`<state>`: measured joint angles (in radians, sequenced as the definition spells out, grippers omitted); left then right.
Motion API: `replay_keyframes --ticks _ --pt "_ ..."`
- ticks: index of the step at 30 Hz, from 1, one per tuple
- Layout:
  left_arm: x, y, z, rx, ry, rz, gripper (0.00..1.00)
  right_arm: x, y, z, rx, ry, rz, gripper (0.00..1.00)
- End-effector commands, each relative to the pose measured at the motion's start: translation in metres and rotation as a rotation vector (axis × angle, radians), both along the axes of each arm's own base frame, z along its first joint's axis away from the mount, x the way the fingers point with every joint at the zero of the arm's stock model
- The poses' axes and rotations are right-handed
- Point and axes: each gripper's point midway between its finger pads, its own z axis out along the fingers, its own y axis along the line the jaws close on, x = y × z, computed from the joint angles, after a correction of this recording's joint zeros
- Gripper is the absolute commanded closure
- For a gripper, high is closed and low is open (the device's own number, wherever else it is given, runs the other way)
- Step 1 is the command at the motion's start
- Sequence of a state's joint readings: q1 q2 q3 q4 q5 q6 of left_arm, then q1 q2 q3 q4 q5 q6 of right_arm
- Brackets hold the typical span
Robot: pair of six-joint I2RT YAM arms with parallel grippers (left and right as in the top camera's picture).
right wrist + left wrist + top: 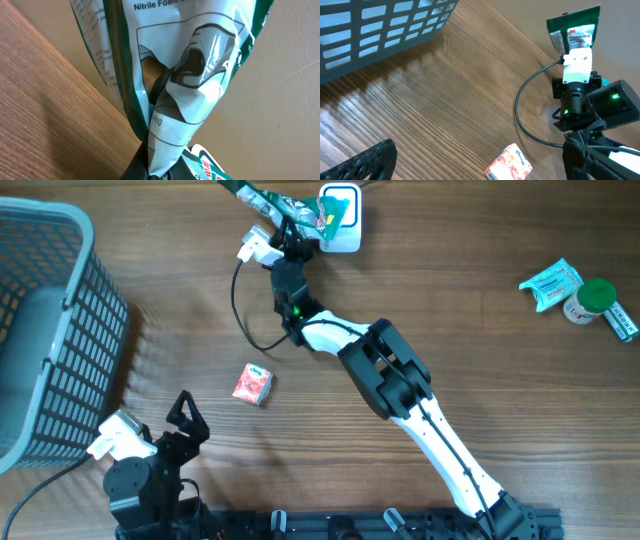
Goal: Scan the item barcode
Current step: 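Hold the green wipes pack over the white scanner, then carry the wipes pack to the right edge and release it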
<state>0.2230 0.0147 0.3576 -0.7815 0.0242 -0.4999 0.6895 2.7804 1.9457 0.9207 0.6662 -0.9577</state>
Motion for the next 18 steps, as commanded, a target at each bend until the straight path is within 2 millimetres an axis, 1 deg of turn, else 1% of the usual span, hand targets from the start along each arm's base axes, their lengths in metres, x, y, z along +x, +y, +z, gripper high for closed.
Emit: replay_keyframes --ticks 1,3,4,5,7,9,10,11,13,14,15,16,18 --pt "0.0 0.001 0.001 -0.001 -0.009 0.01 0.0 0.001 -0.014 0.005 0.076 -0.011 -0.077 0.96" --pt "0.0 0.001 0.001 -0.001 -0.008 0.01 0.0 0.001 -0.021 0.025 0.115 -0.034 -0.116 0.96" --pt "0.0 0.001 0.001 -0.001 -0.009 0.01 0.0 0.001 -0.024 0.047 0.123 -0.055 -0.128 0.96" --pt "0.0 0.001 0.001 -0.001 -0.008 0.01 0.0 0.002 -0.026 0.062 0.123 -0.071 -0.133 0.96" --pt "0.0 0.001 0.001 -0.001 -0.009 0.01 0.0 0.001 -0.036 0.127 0.152 -0.133 -0.145 0.96" --pt "0.0 0.001 0.001 -0.001 -0.009 0.01 0.0 -0.005 -0.051 0.181 0.194 -0.17 -0.178 0.96" --pt "0.0 0.001 0.001 -0.001 -0.009 0.01 0.0 -0.009 -0.061 0.207 0.209 -0.178 -0.199 0.96" --pt "0.0 0.001 0.001 -0.001 -0.008 0.01 0.0 -0.016 -0.077 0.237 0.245 -0.179 -0.241 0.96" --pt "0.0 0.001 0.001 -0.001 -0.009 0.01 0.0 -0.025 -0.105 0.268 0.293 -0.145 -0.315 0.96" --pt "0.0 0.001 0.001 -0.001 -0.009 0.01 0.0 -0.028 -0.121 0.275 0.3 -0.111 -0.348 0.96" --pt "0.0 0.001 0.001 -0.001 -0.009 0.01 0.0 -0.028 -0.145 0.276 0.287 -0.038 -0.386 0.96" --pt "0.0 0.001 0.001 -0.001 -0.009 0.01 0.0 -0.027 -0.165 0.272 0.282 0.014 -0.422 0.96" --pt "0.0 0.001 0.001 -0.001 -0.008 0.01 0.0 -0.023 -0.236 0.24 0.304 0.151 -0.56 0.96"
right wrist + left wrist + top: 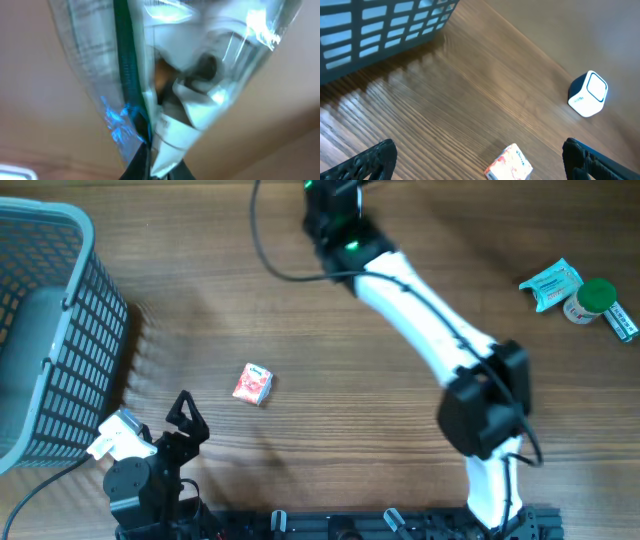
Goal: Scan the item barcode
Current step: 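Carry the wipes pack to the right edge and release it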
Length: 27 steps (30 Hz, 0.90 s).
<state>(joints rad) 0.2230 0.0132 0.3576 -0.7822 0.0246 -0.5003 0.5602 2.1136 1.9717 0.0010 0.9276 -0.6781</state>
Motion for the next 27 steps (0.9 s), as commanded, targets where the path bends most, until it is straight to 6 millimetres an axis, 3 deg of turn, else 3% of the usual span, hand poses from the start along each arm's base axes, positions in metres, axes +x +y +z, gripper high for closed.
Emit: replay_keyframes --ticks 1,3,5,7,11,12,13,15,16,18,20,21,24,27 --pt "0.0 0.001 0.001 0.0 -0.008 0.01 0.0 0.01 -0.12 -0.047 0.193 0.107 -0.237 0.96" --pt "0.0 0.001 0.001 0.0 -0.007 0.01 0.0 0.004 -0.195 -0.113 0.394 0.34 -0.283 0.96" --pt "0.0 0.001 0.001 0.0 -0.008 0.01 0.0 -0.011 -0.248 -0.144 0.61 0.43 -0.357 0.96" --pt "0.0 0.001 0.001 0.0 -0.008 0.01 0.0 -0.041 -0.308 -0.172 0.828 0.519 -0.455 0.96" --pt "0.0 0.001 0.001 0.0 -0.008 0.01 0.0 -0.058 -0.367 -0.174 0.986 0.441 -0.577 0.96" --pt "0.0 0.001 0.001 0.0 -0.007 0.01 0.0 -0.065 -0.393 -0.168 0.98 0.354 -0.674 0.96" --pt "0.0 0.001 0.001 0.0 -0.008 0.01 0.0 -0.064 -0.401 -0.16 0.991 0.325 -0.666 0.96" --pt "0.0 0.001 0.001 0.0 -0.008 0.01 0.0 -0.065 -0.4 -0.128 1.091 0.267 -0.569 0.96" --pt "0.0 0.001 0.001 0.0 -0.008 0.01 0.0 -0.075 -0.413 -0.106 1.124 0.186 -0.597 0.96" --pt "0.0 0.001 0.001 0.0 -0.007 0.01 0.0 -0.107 -0.469 -0.058 0.936 -0.007 -0.752 0.96" --pt "0.0 0.001 0.001 0.0 -0.007 0.01 0.0 -0.126 -0.502 -0.024 0.676 -0.05 -0.829 0.96" --pt "0.0 0.001 0.001 0.0 -0.008 0.01 0.0 -0.128 -0.507 -0.019 0.663 -0.074 -0.843 0.96" --pt "0.0 0.001 0.001 0.0 -0.007 0.01 0.0 -0.129 -0.523 -0.046 0.604 -0.004 -0.887 0.95" --pt "0.0 0.001 0.001 0.0 -0.007 0.01 0.0 -0.169 -0.553 -0.083 0.461 -0.006 -1.163 0.96"
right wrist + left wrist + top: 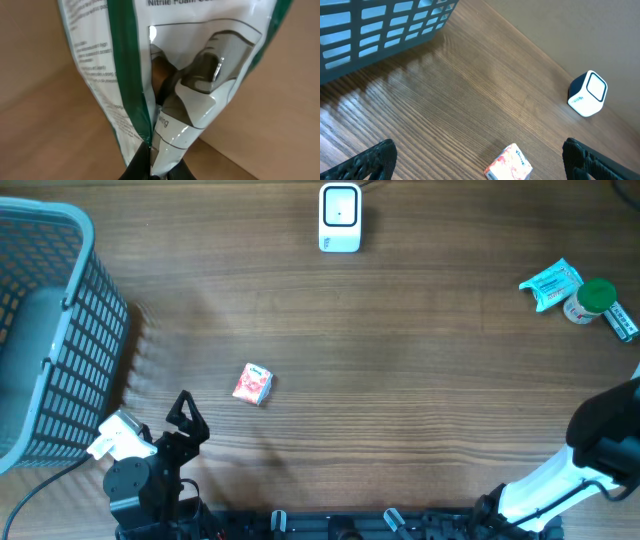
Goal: Scan the item barcode
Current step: 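Carry the wipes pack to the right edge and release it, then reach the right gripper to the red tissue pack and grasp it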
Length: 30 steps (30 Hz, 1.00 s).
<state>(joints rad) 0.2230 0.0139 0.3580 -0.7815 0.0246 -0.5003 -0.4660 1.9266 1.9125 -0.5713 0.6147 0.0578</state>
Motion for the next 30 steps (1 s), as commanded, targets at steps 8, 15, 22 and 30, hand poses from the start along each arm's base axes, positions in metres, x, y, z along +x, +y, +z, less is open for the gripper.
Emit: replay_keyframes --ticks 8,15,22,30 --pt "0.0 0.001 0.001 0.0 -0.007 0.01 0.0 -0.083 -0.031 -0.095 -0.041 0.292 -0.368 0.95" --pt "0.0 0.001 0.001 0.0 -0.007 0.01 0.0 -0.099 -0.017 -0.166 0.413 0.199 -0.288 0.08" --pt "0.0 0.001 0.001 0.0 -0.007 0.01 0.0 -0.028 0.126 -0.066 0.644 -0.099 0.175 0.0" --pt "0.0 0.001 0.001 0.0 -0.007 0.01 0.0 -0.068 0.493 -0.156 1.286 0.426 0.791 0.0"
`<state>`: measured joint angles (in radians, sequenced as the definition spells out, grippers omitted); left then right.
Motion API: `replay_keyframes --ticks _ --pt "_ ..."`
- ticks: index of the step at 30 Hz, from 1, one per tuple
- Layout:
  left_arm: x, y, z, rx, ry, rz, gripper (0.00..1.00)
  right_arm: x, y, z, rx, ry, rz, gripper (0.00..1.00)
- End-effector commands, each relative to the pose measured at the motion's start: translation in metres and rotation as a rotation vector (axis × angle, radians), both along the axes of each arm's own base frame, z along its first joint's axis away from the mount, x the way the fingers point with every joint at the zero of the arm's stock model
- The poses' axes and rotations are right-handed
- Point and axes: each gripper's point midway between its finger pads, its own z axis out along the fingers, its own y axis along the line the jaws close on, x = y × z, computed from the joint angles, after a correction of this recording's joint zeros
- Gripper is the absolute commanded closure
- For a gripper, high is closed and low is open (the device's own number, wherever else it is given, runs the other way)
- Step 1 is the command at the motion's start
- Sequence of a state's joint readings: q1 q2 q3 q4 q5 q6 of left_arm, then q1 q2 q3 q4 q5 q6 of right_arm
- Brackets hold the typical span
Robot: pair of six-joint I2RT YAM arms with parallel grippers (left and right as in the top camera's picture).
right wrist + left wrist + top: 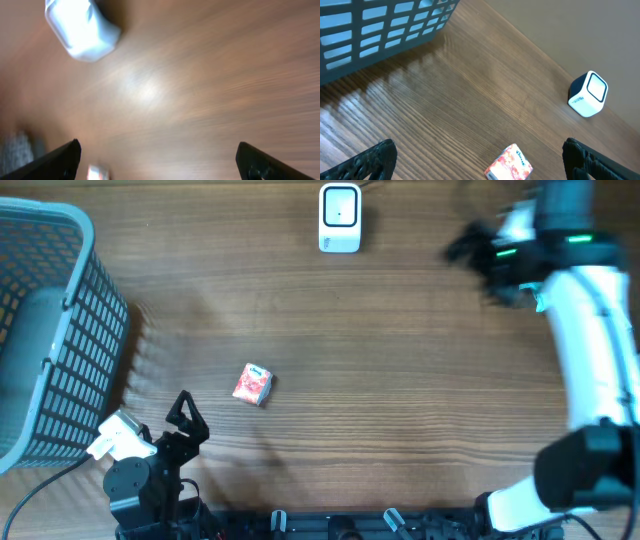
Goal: Scan the item barcode
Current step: 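Reach the right gripper to the red tissue pack and grasp it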
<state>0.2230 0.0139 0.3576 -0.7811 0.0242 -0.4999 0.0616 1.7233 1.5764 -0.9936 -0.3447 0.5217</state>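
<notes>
The white barcode scanner (340,218) stands at the table's far edge, and shows too as scanner (588,93) and as a blurred scanner (82,30). My right gripper (470,248) hangs to the right of it, blurred. In its own view the right gripper (158,149) is open with only bare wood between the fingers. The green-and-white glove packet is out of view. My left gripper (477,150) is open and low at the near left, also visible as left gripper (186,418). A small red-and-white box (252,384) lies just beyond it.
A grey slatted basket (50,330) fills the left edge of the table and shows as basket (380,30). My right arm (590,350) runs down the right side and covers the table's far right corner.
My right gripper was shut on the glove packet, outside the overhead view. Now it is open and empty, up beside the scanner. The packet is gone from all views. The left arm has not moved.
My right gripper held the glove packet right at the scanner. Then the arm was stretched past the table's far edge, packet still held. Then it was at the near right edge. Now it is open beside the scanner without the packet.
</notes>
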Motion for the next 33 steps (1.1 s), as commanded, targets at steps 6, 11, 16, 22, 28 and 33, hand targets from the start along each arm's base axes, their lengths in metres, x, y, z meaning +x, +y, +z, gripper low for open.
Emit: replay_keyframes --ticks 6,11,16,22,28,33 --pt "0.0 0.001 0.001 -0.001 -0.007 0.01 0.0 -0.118 0.242 -0.105 0.14 0.224 0.532 0.02" --pt "0.0 0.001 0.001 -0.001 -0.007 0.01 0.0 -0.12 0.291 -0.149 0.072 0.136 0.56 0.04" --pt "0.0 0.001 0.001 -0.001 -0.007 0.01 0.0 -0.135 0.321 -0.191 0.079 0.113 0.67 0.18" --pt "0.0 0.001 0.001 -0.001 -0.007 0.01 0.0 -0.145 0.309 -0.198 0.035 0.175 0.66 0.96" --pt "0.0 0.001 0.001 -0.001 -0.007 0.01 0.0 -0.154 0.303 -0.047 0.508 -0.189 1.221 0.96" --pt "0.0 0.001 0.001 -0.001 -0.007 0.01 0.0 -0.138 0.239 0.014 0.96 -0.541 1.316 0.96"
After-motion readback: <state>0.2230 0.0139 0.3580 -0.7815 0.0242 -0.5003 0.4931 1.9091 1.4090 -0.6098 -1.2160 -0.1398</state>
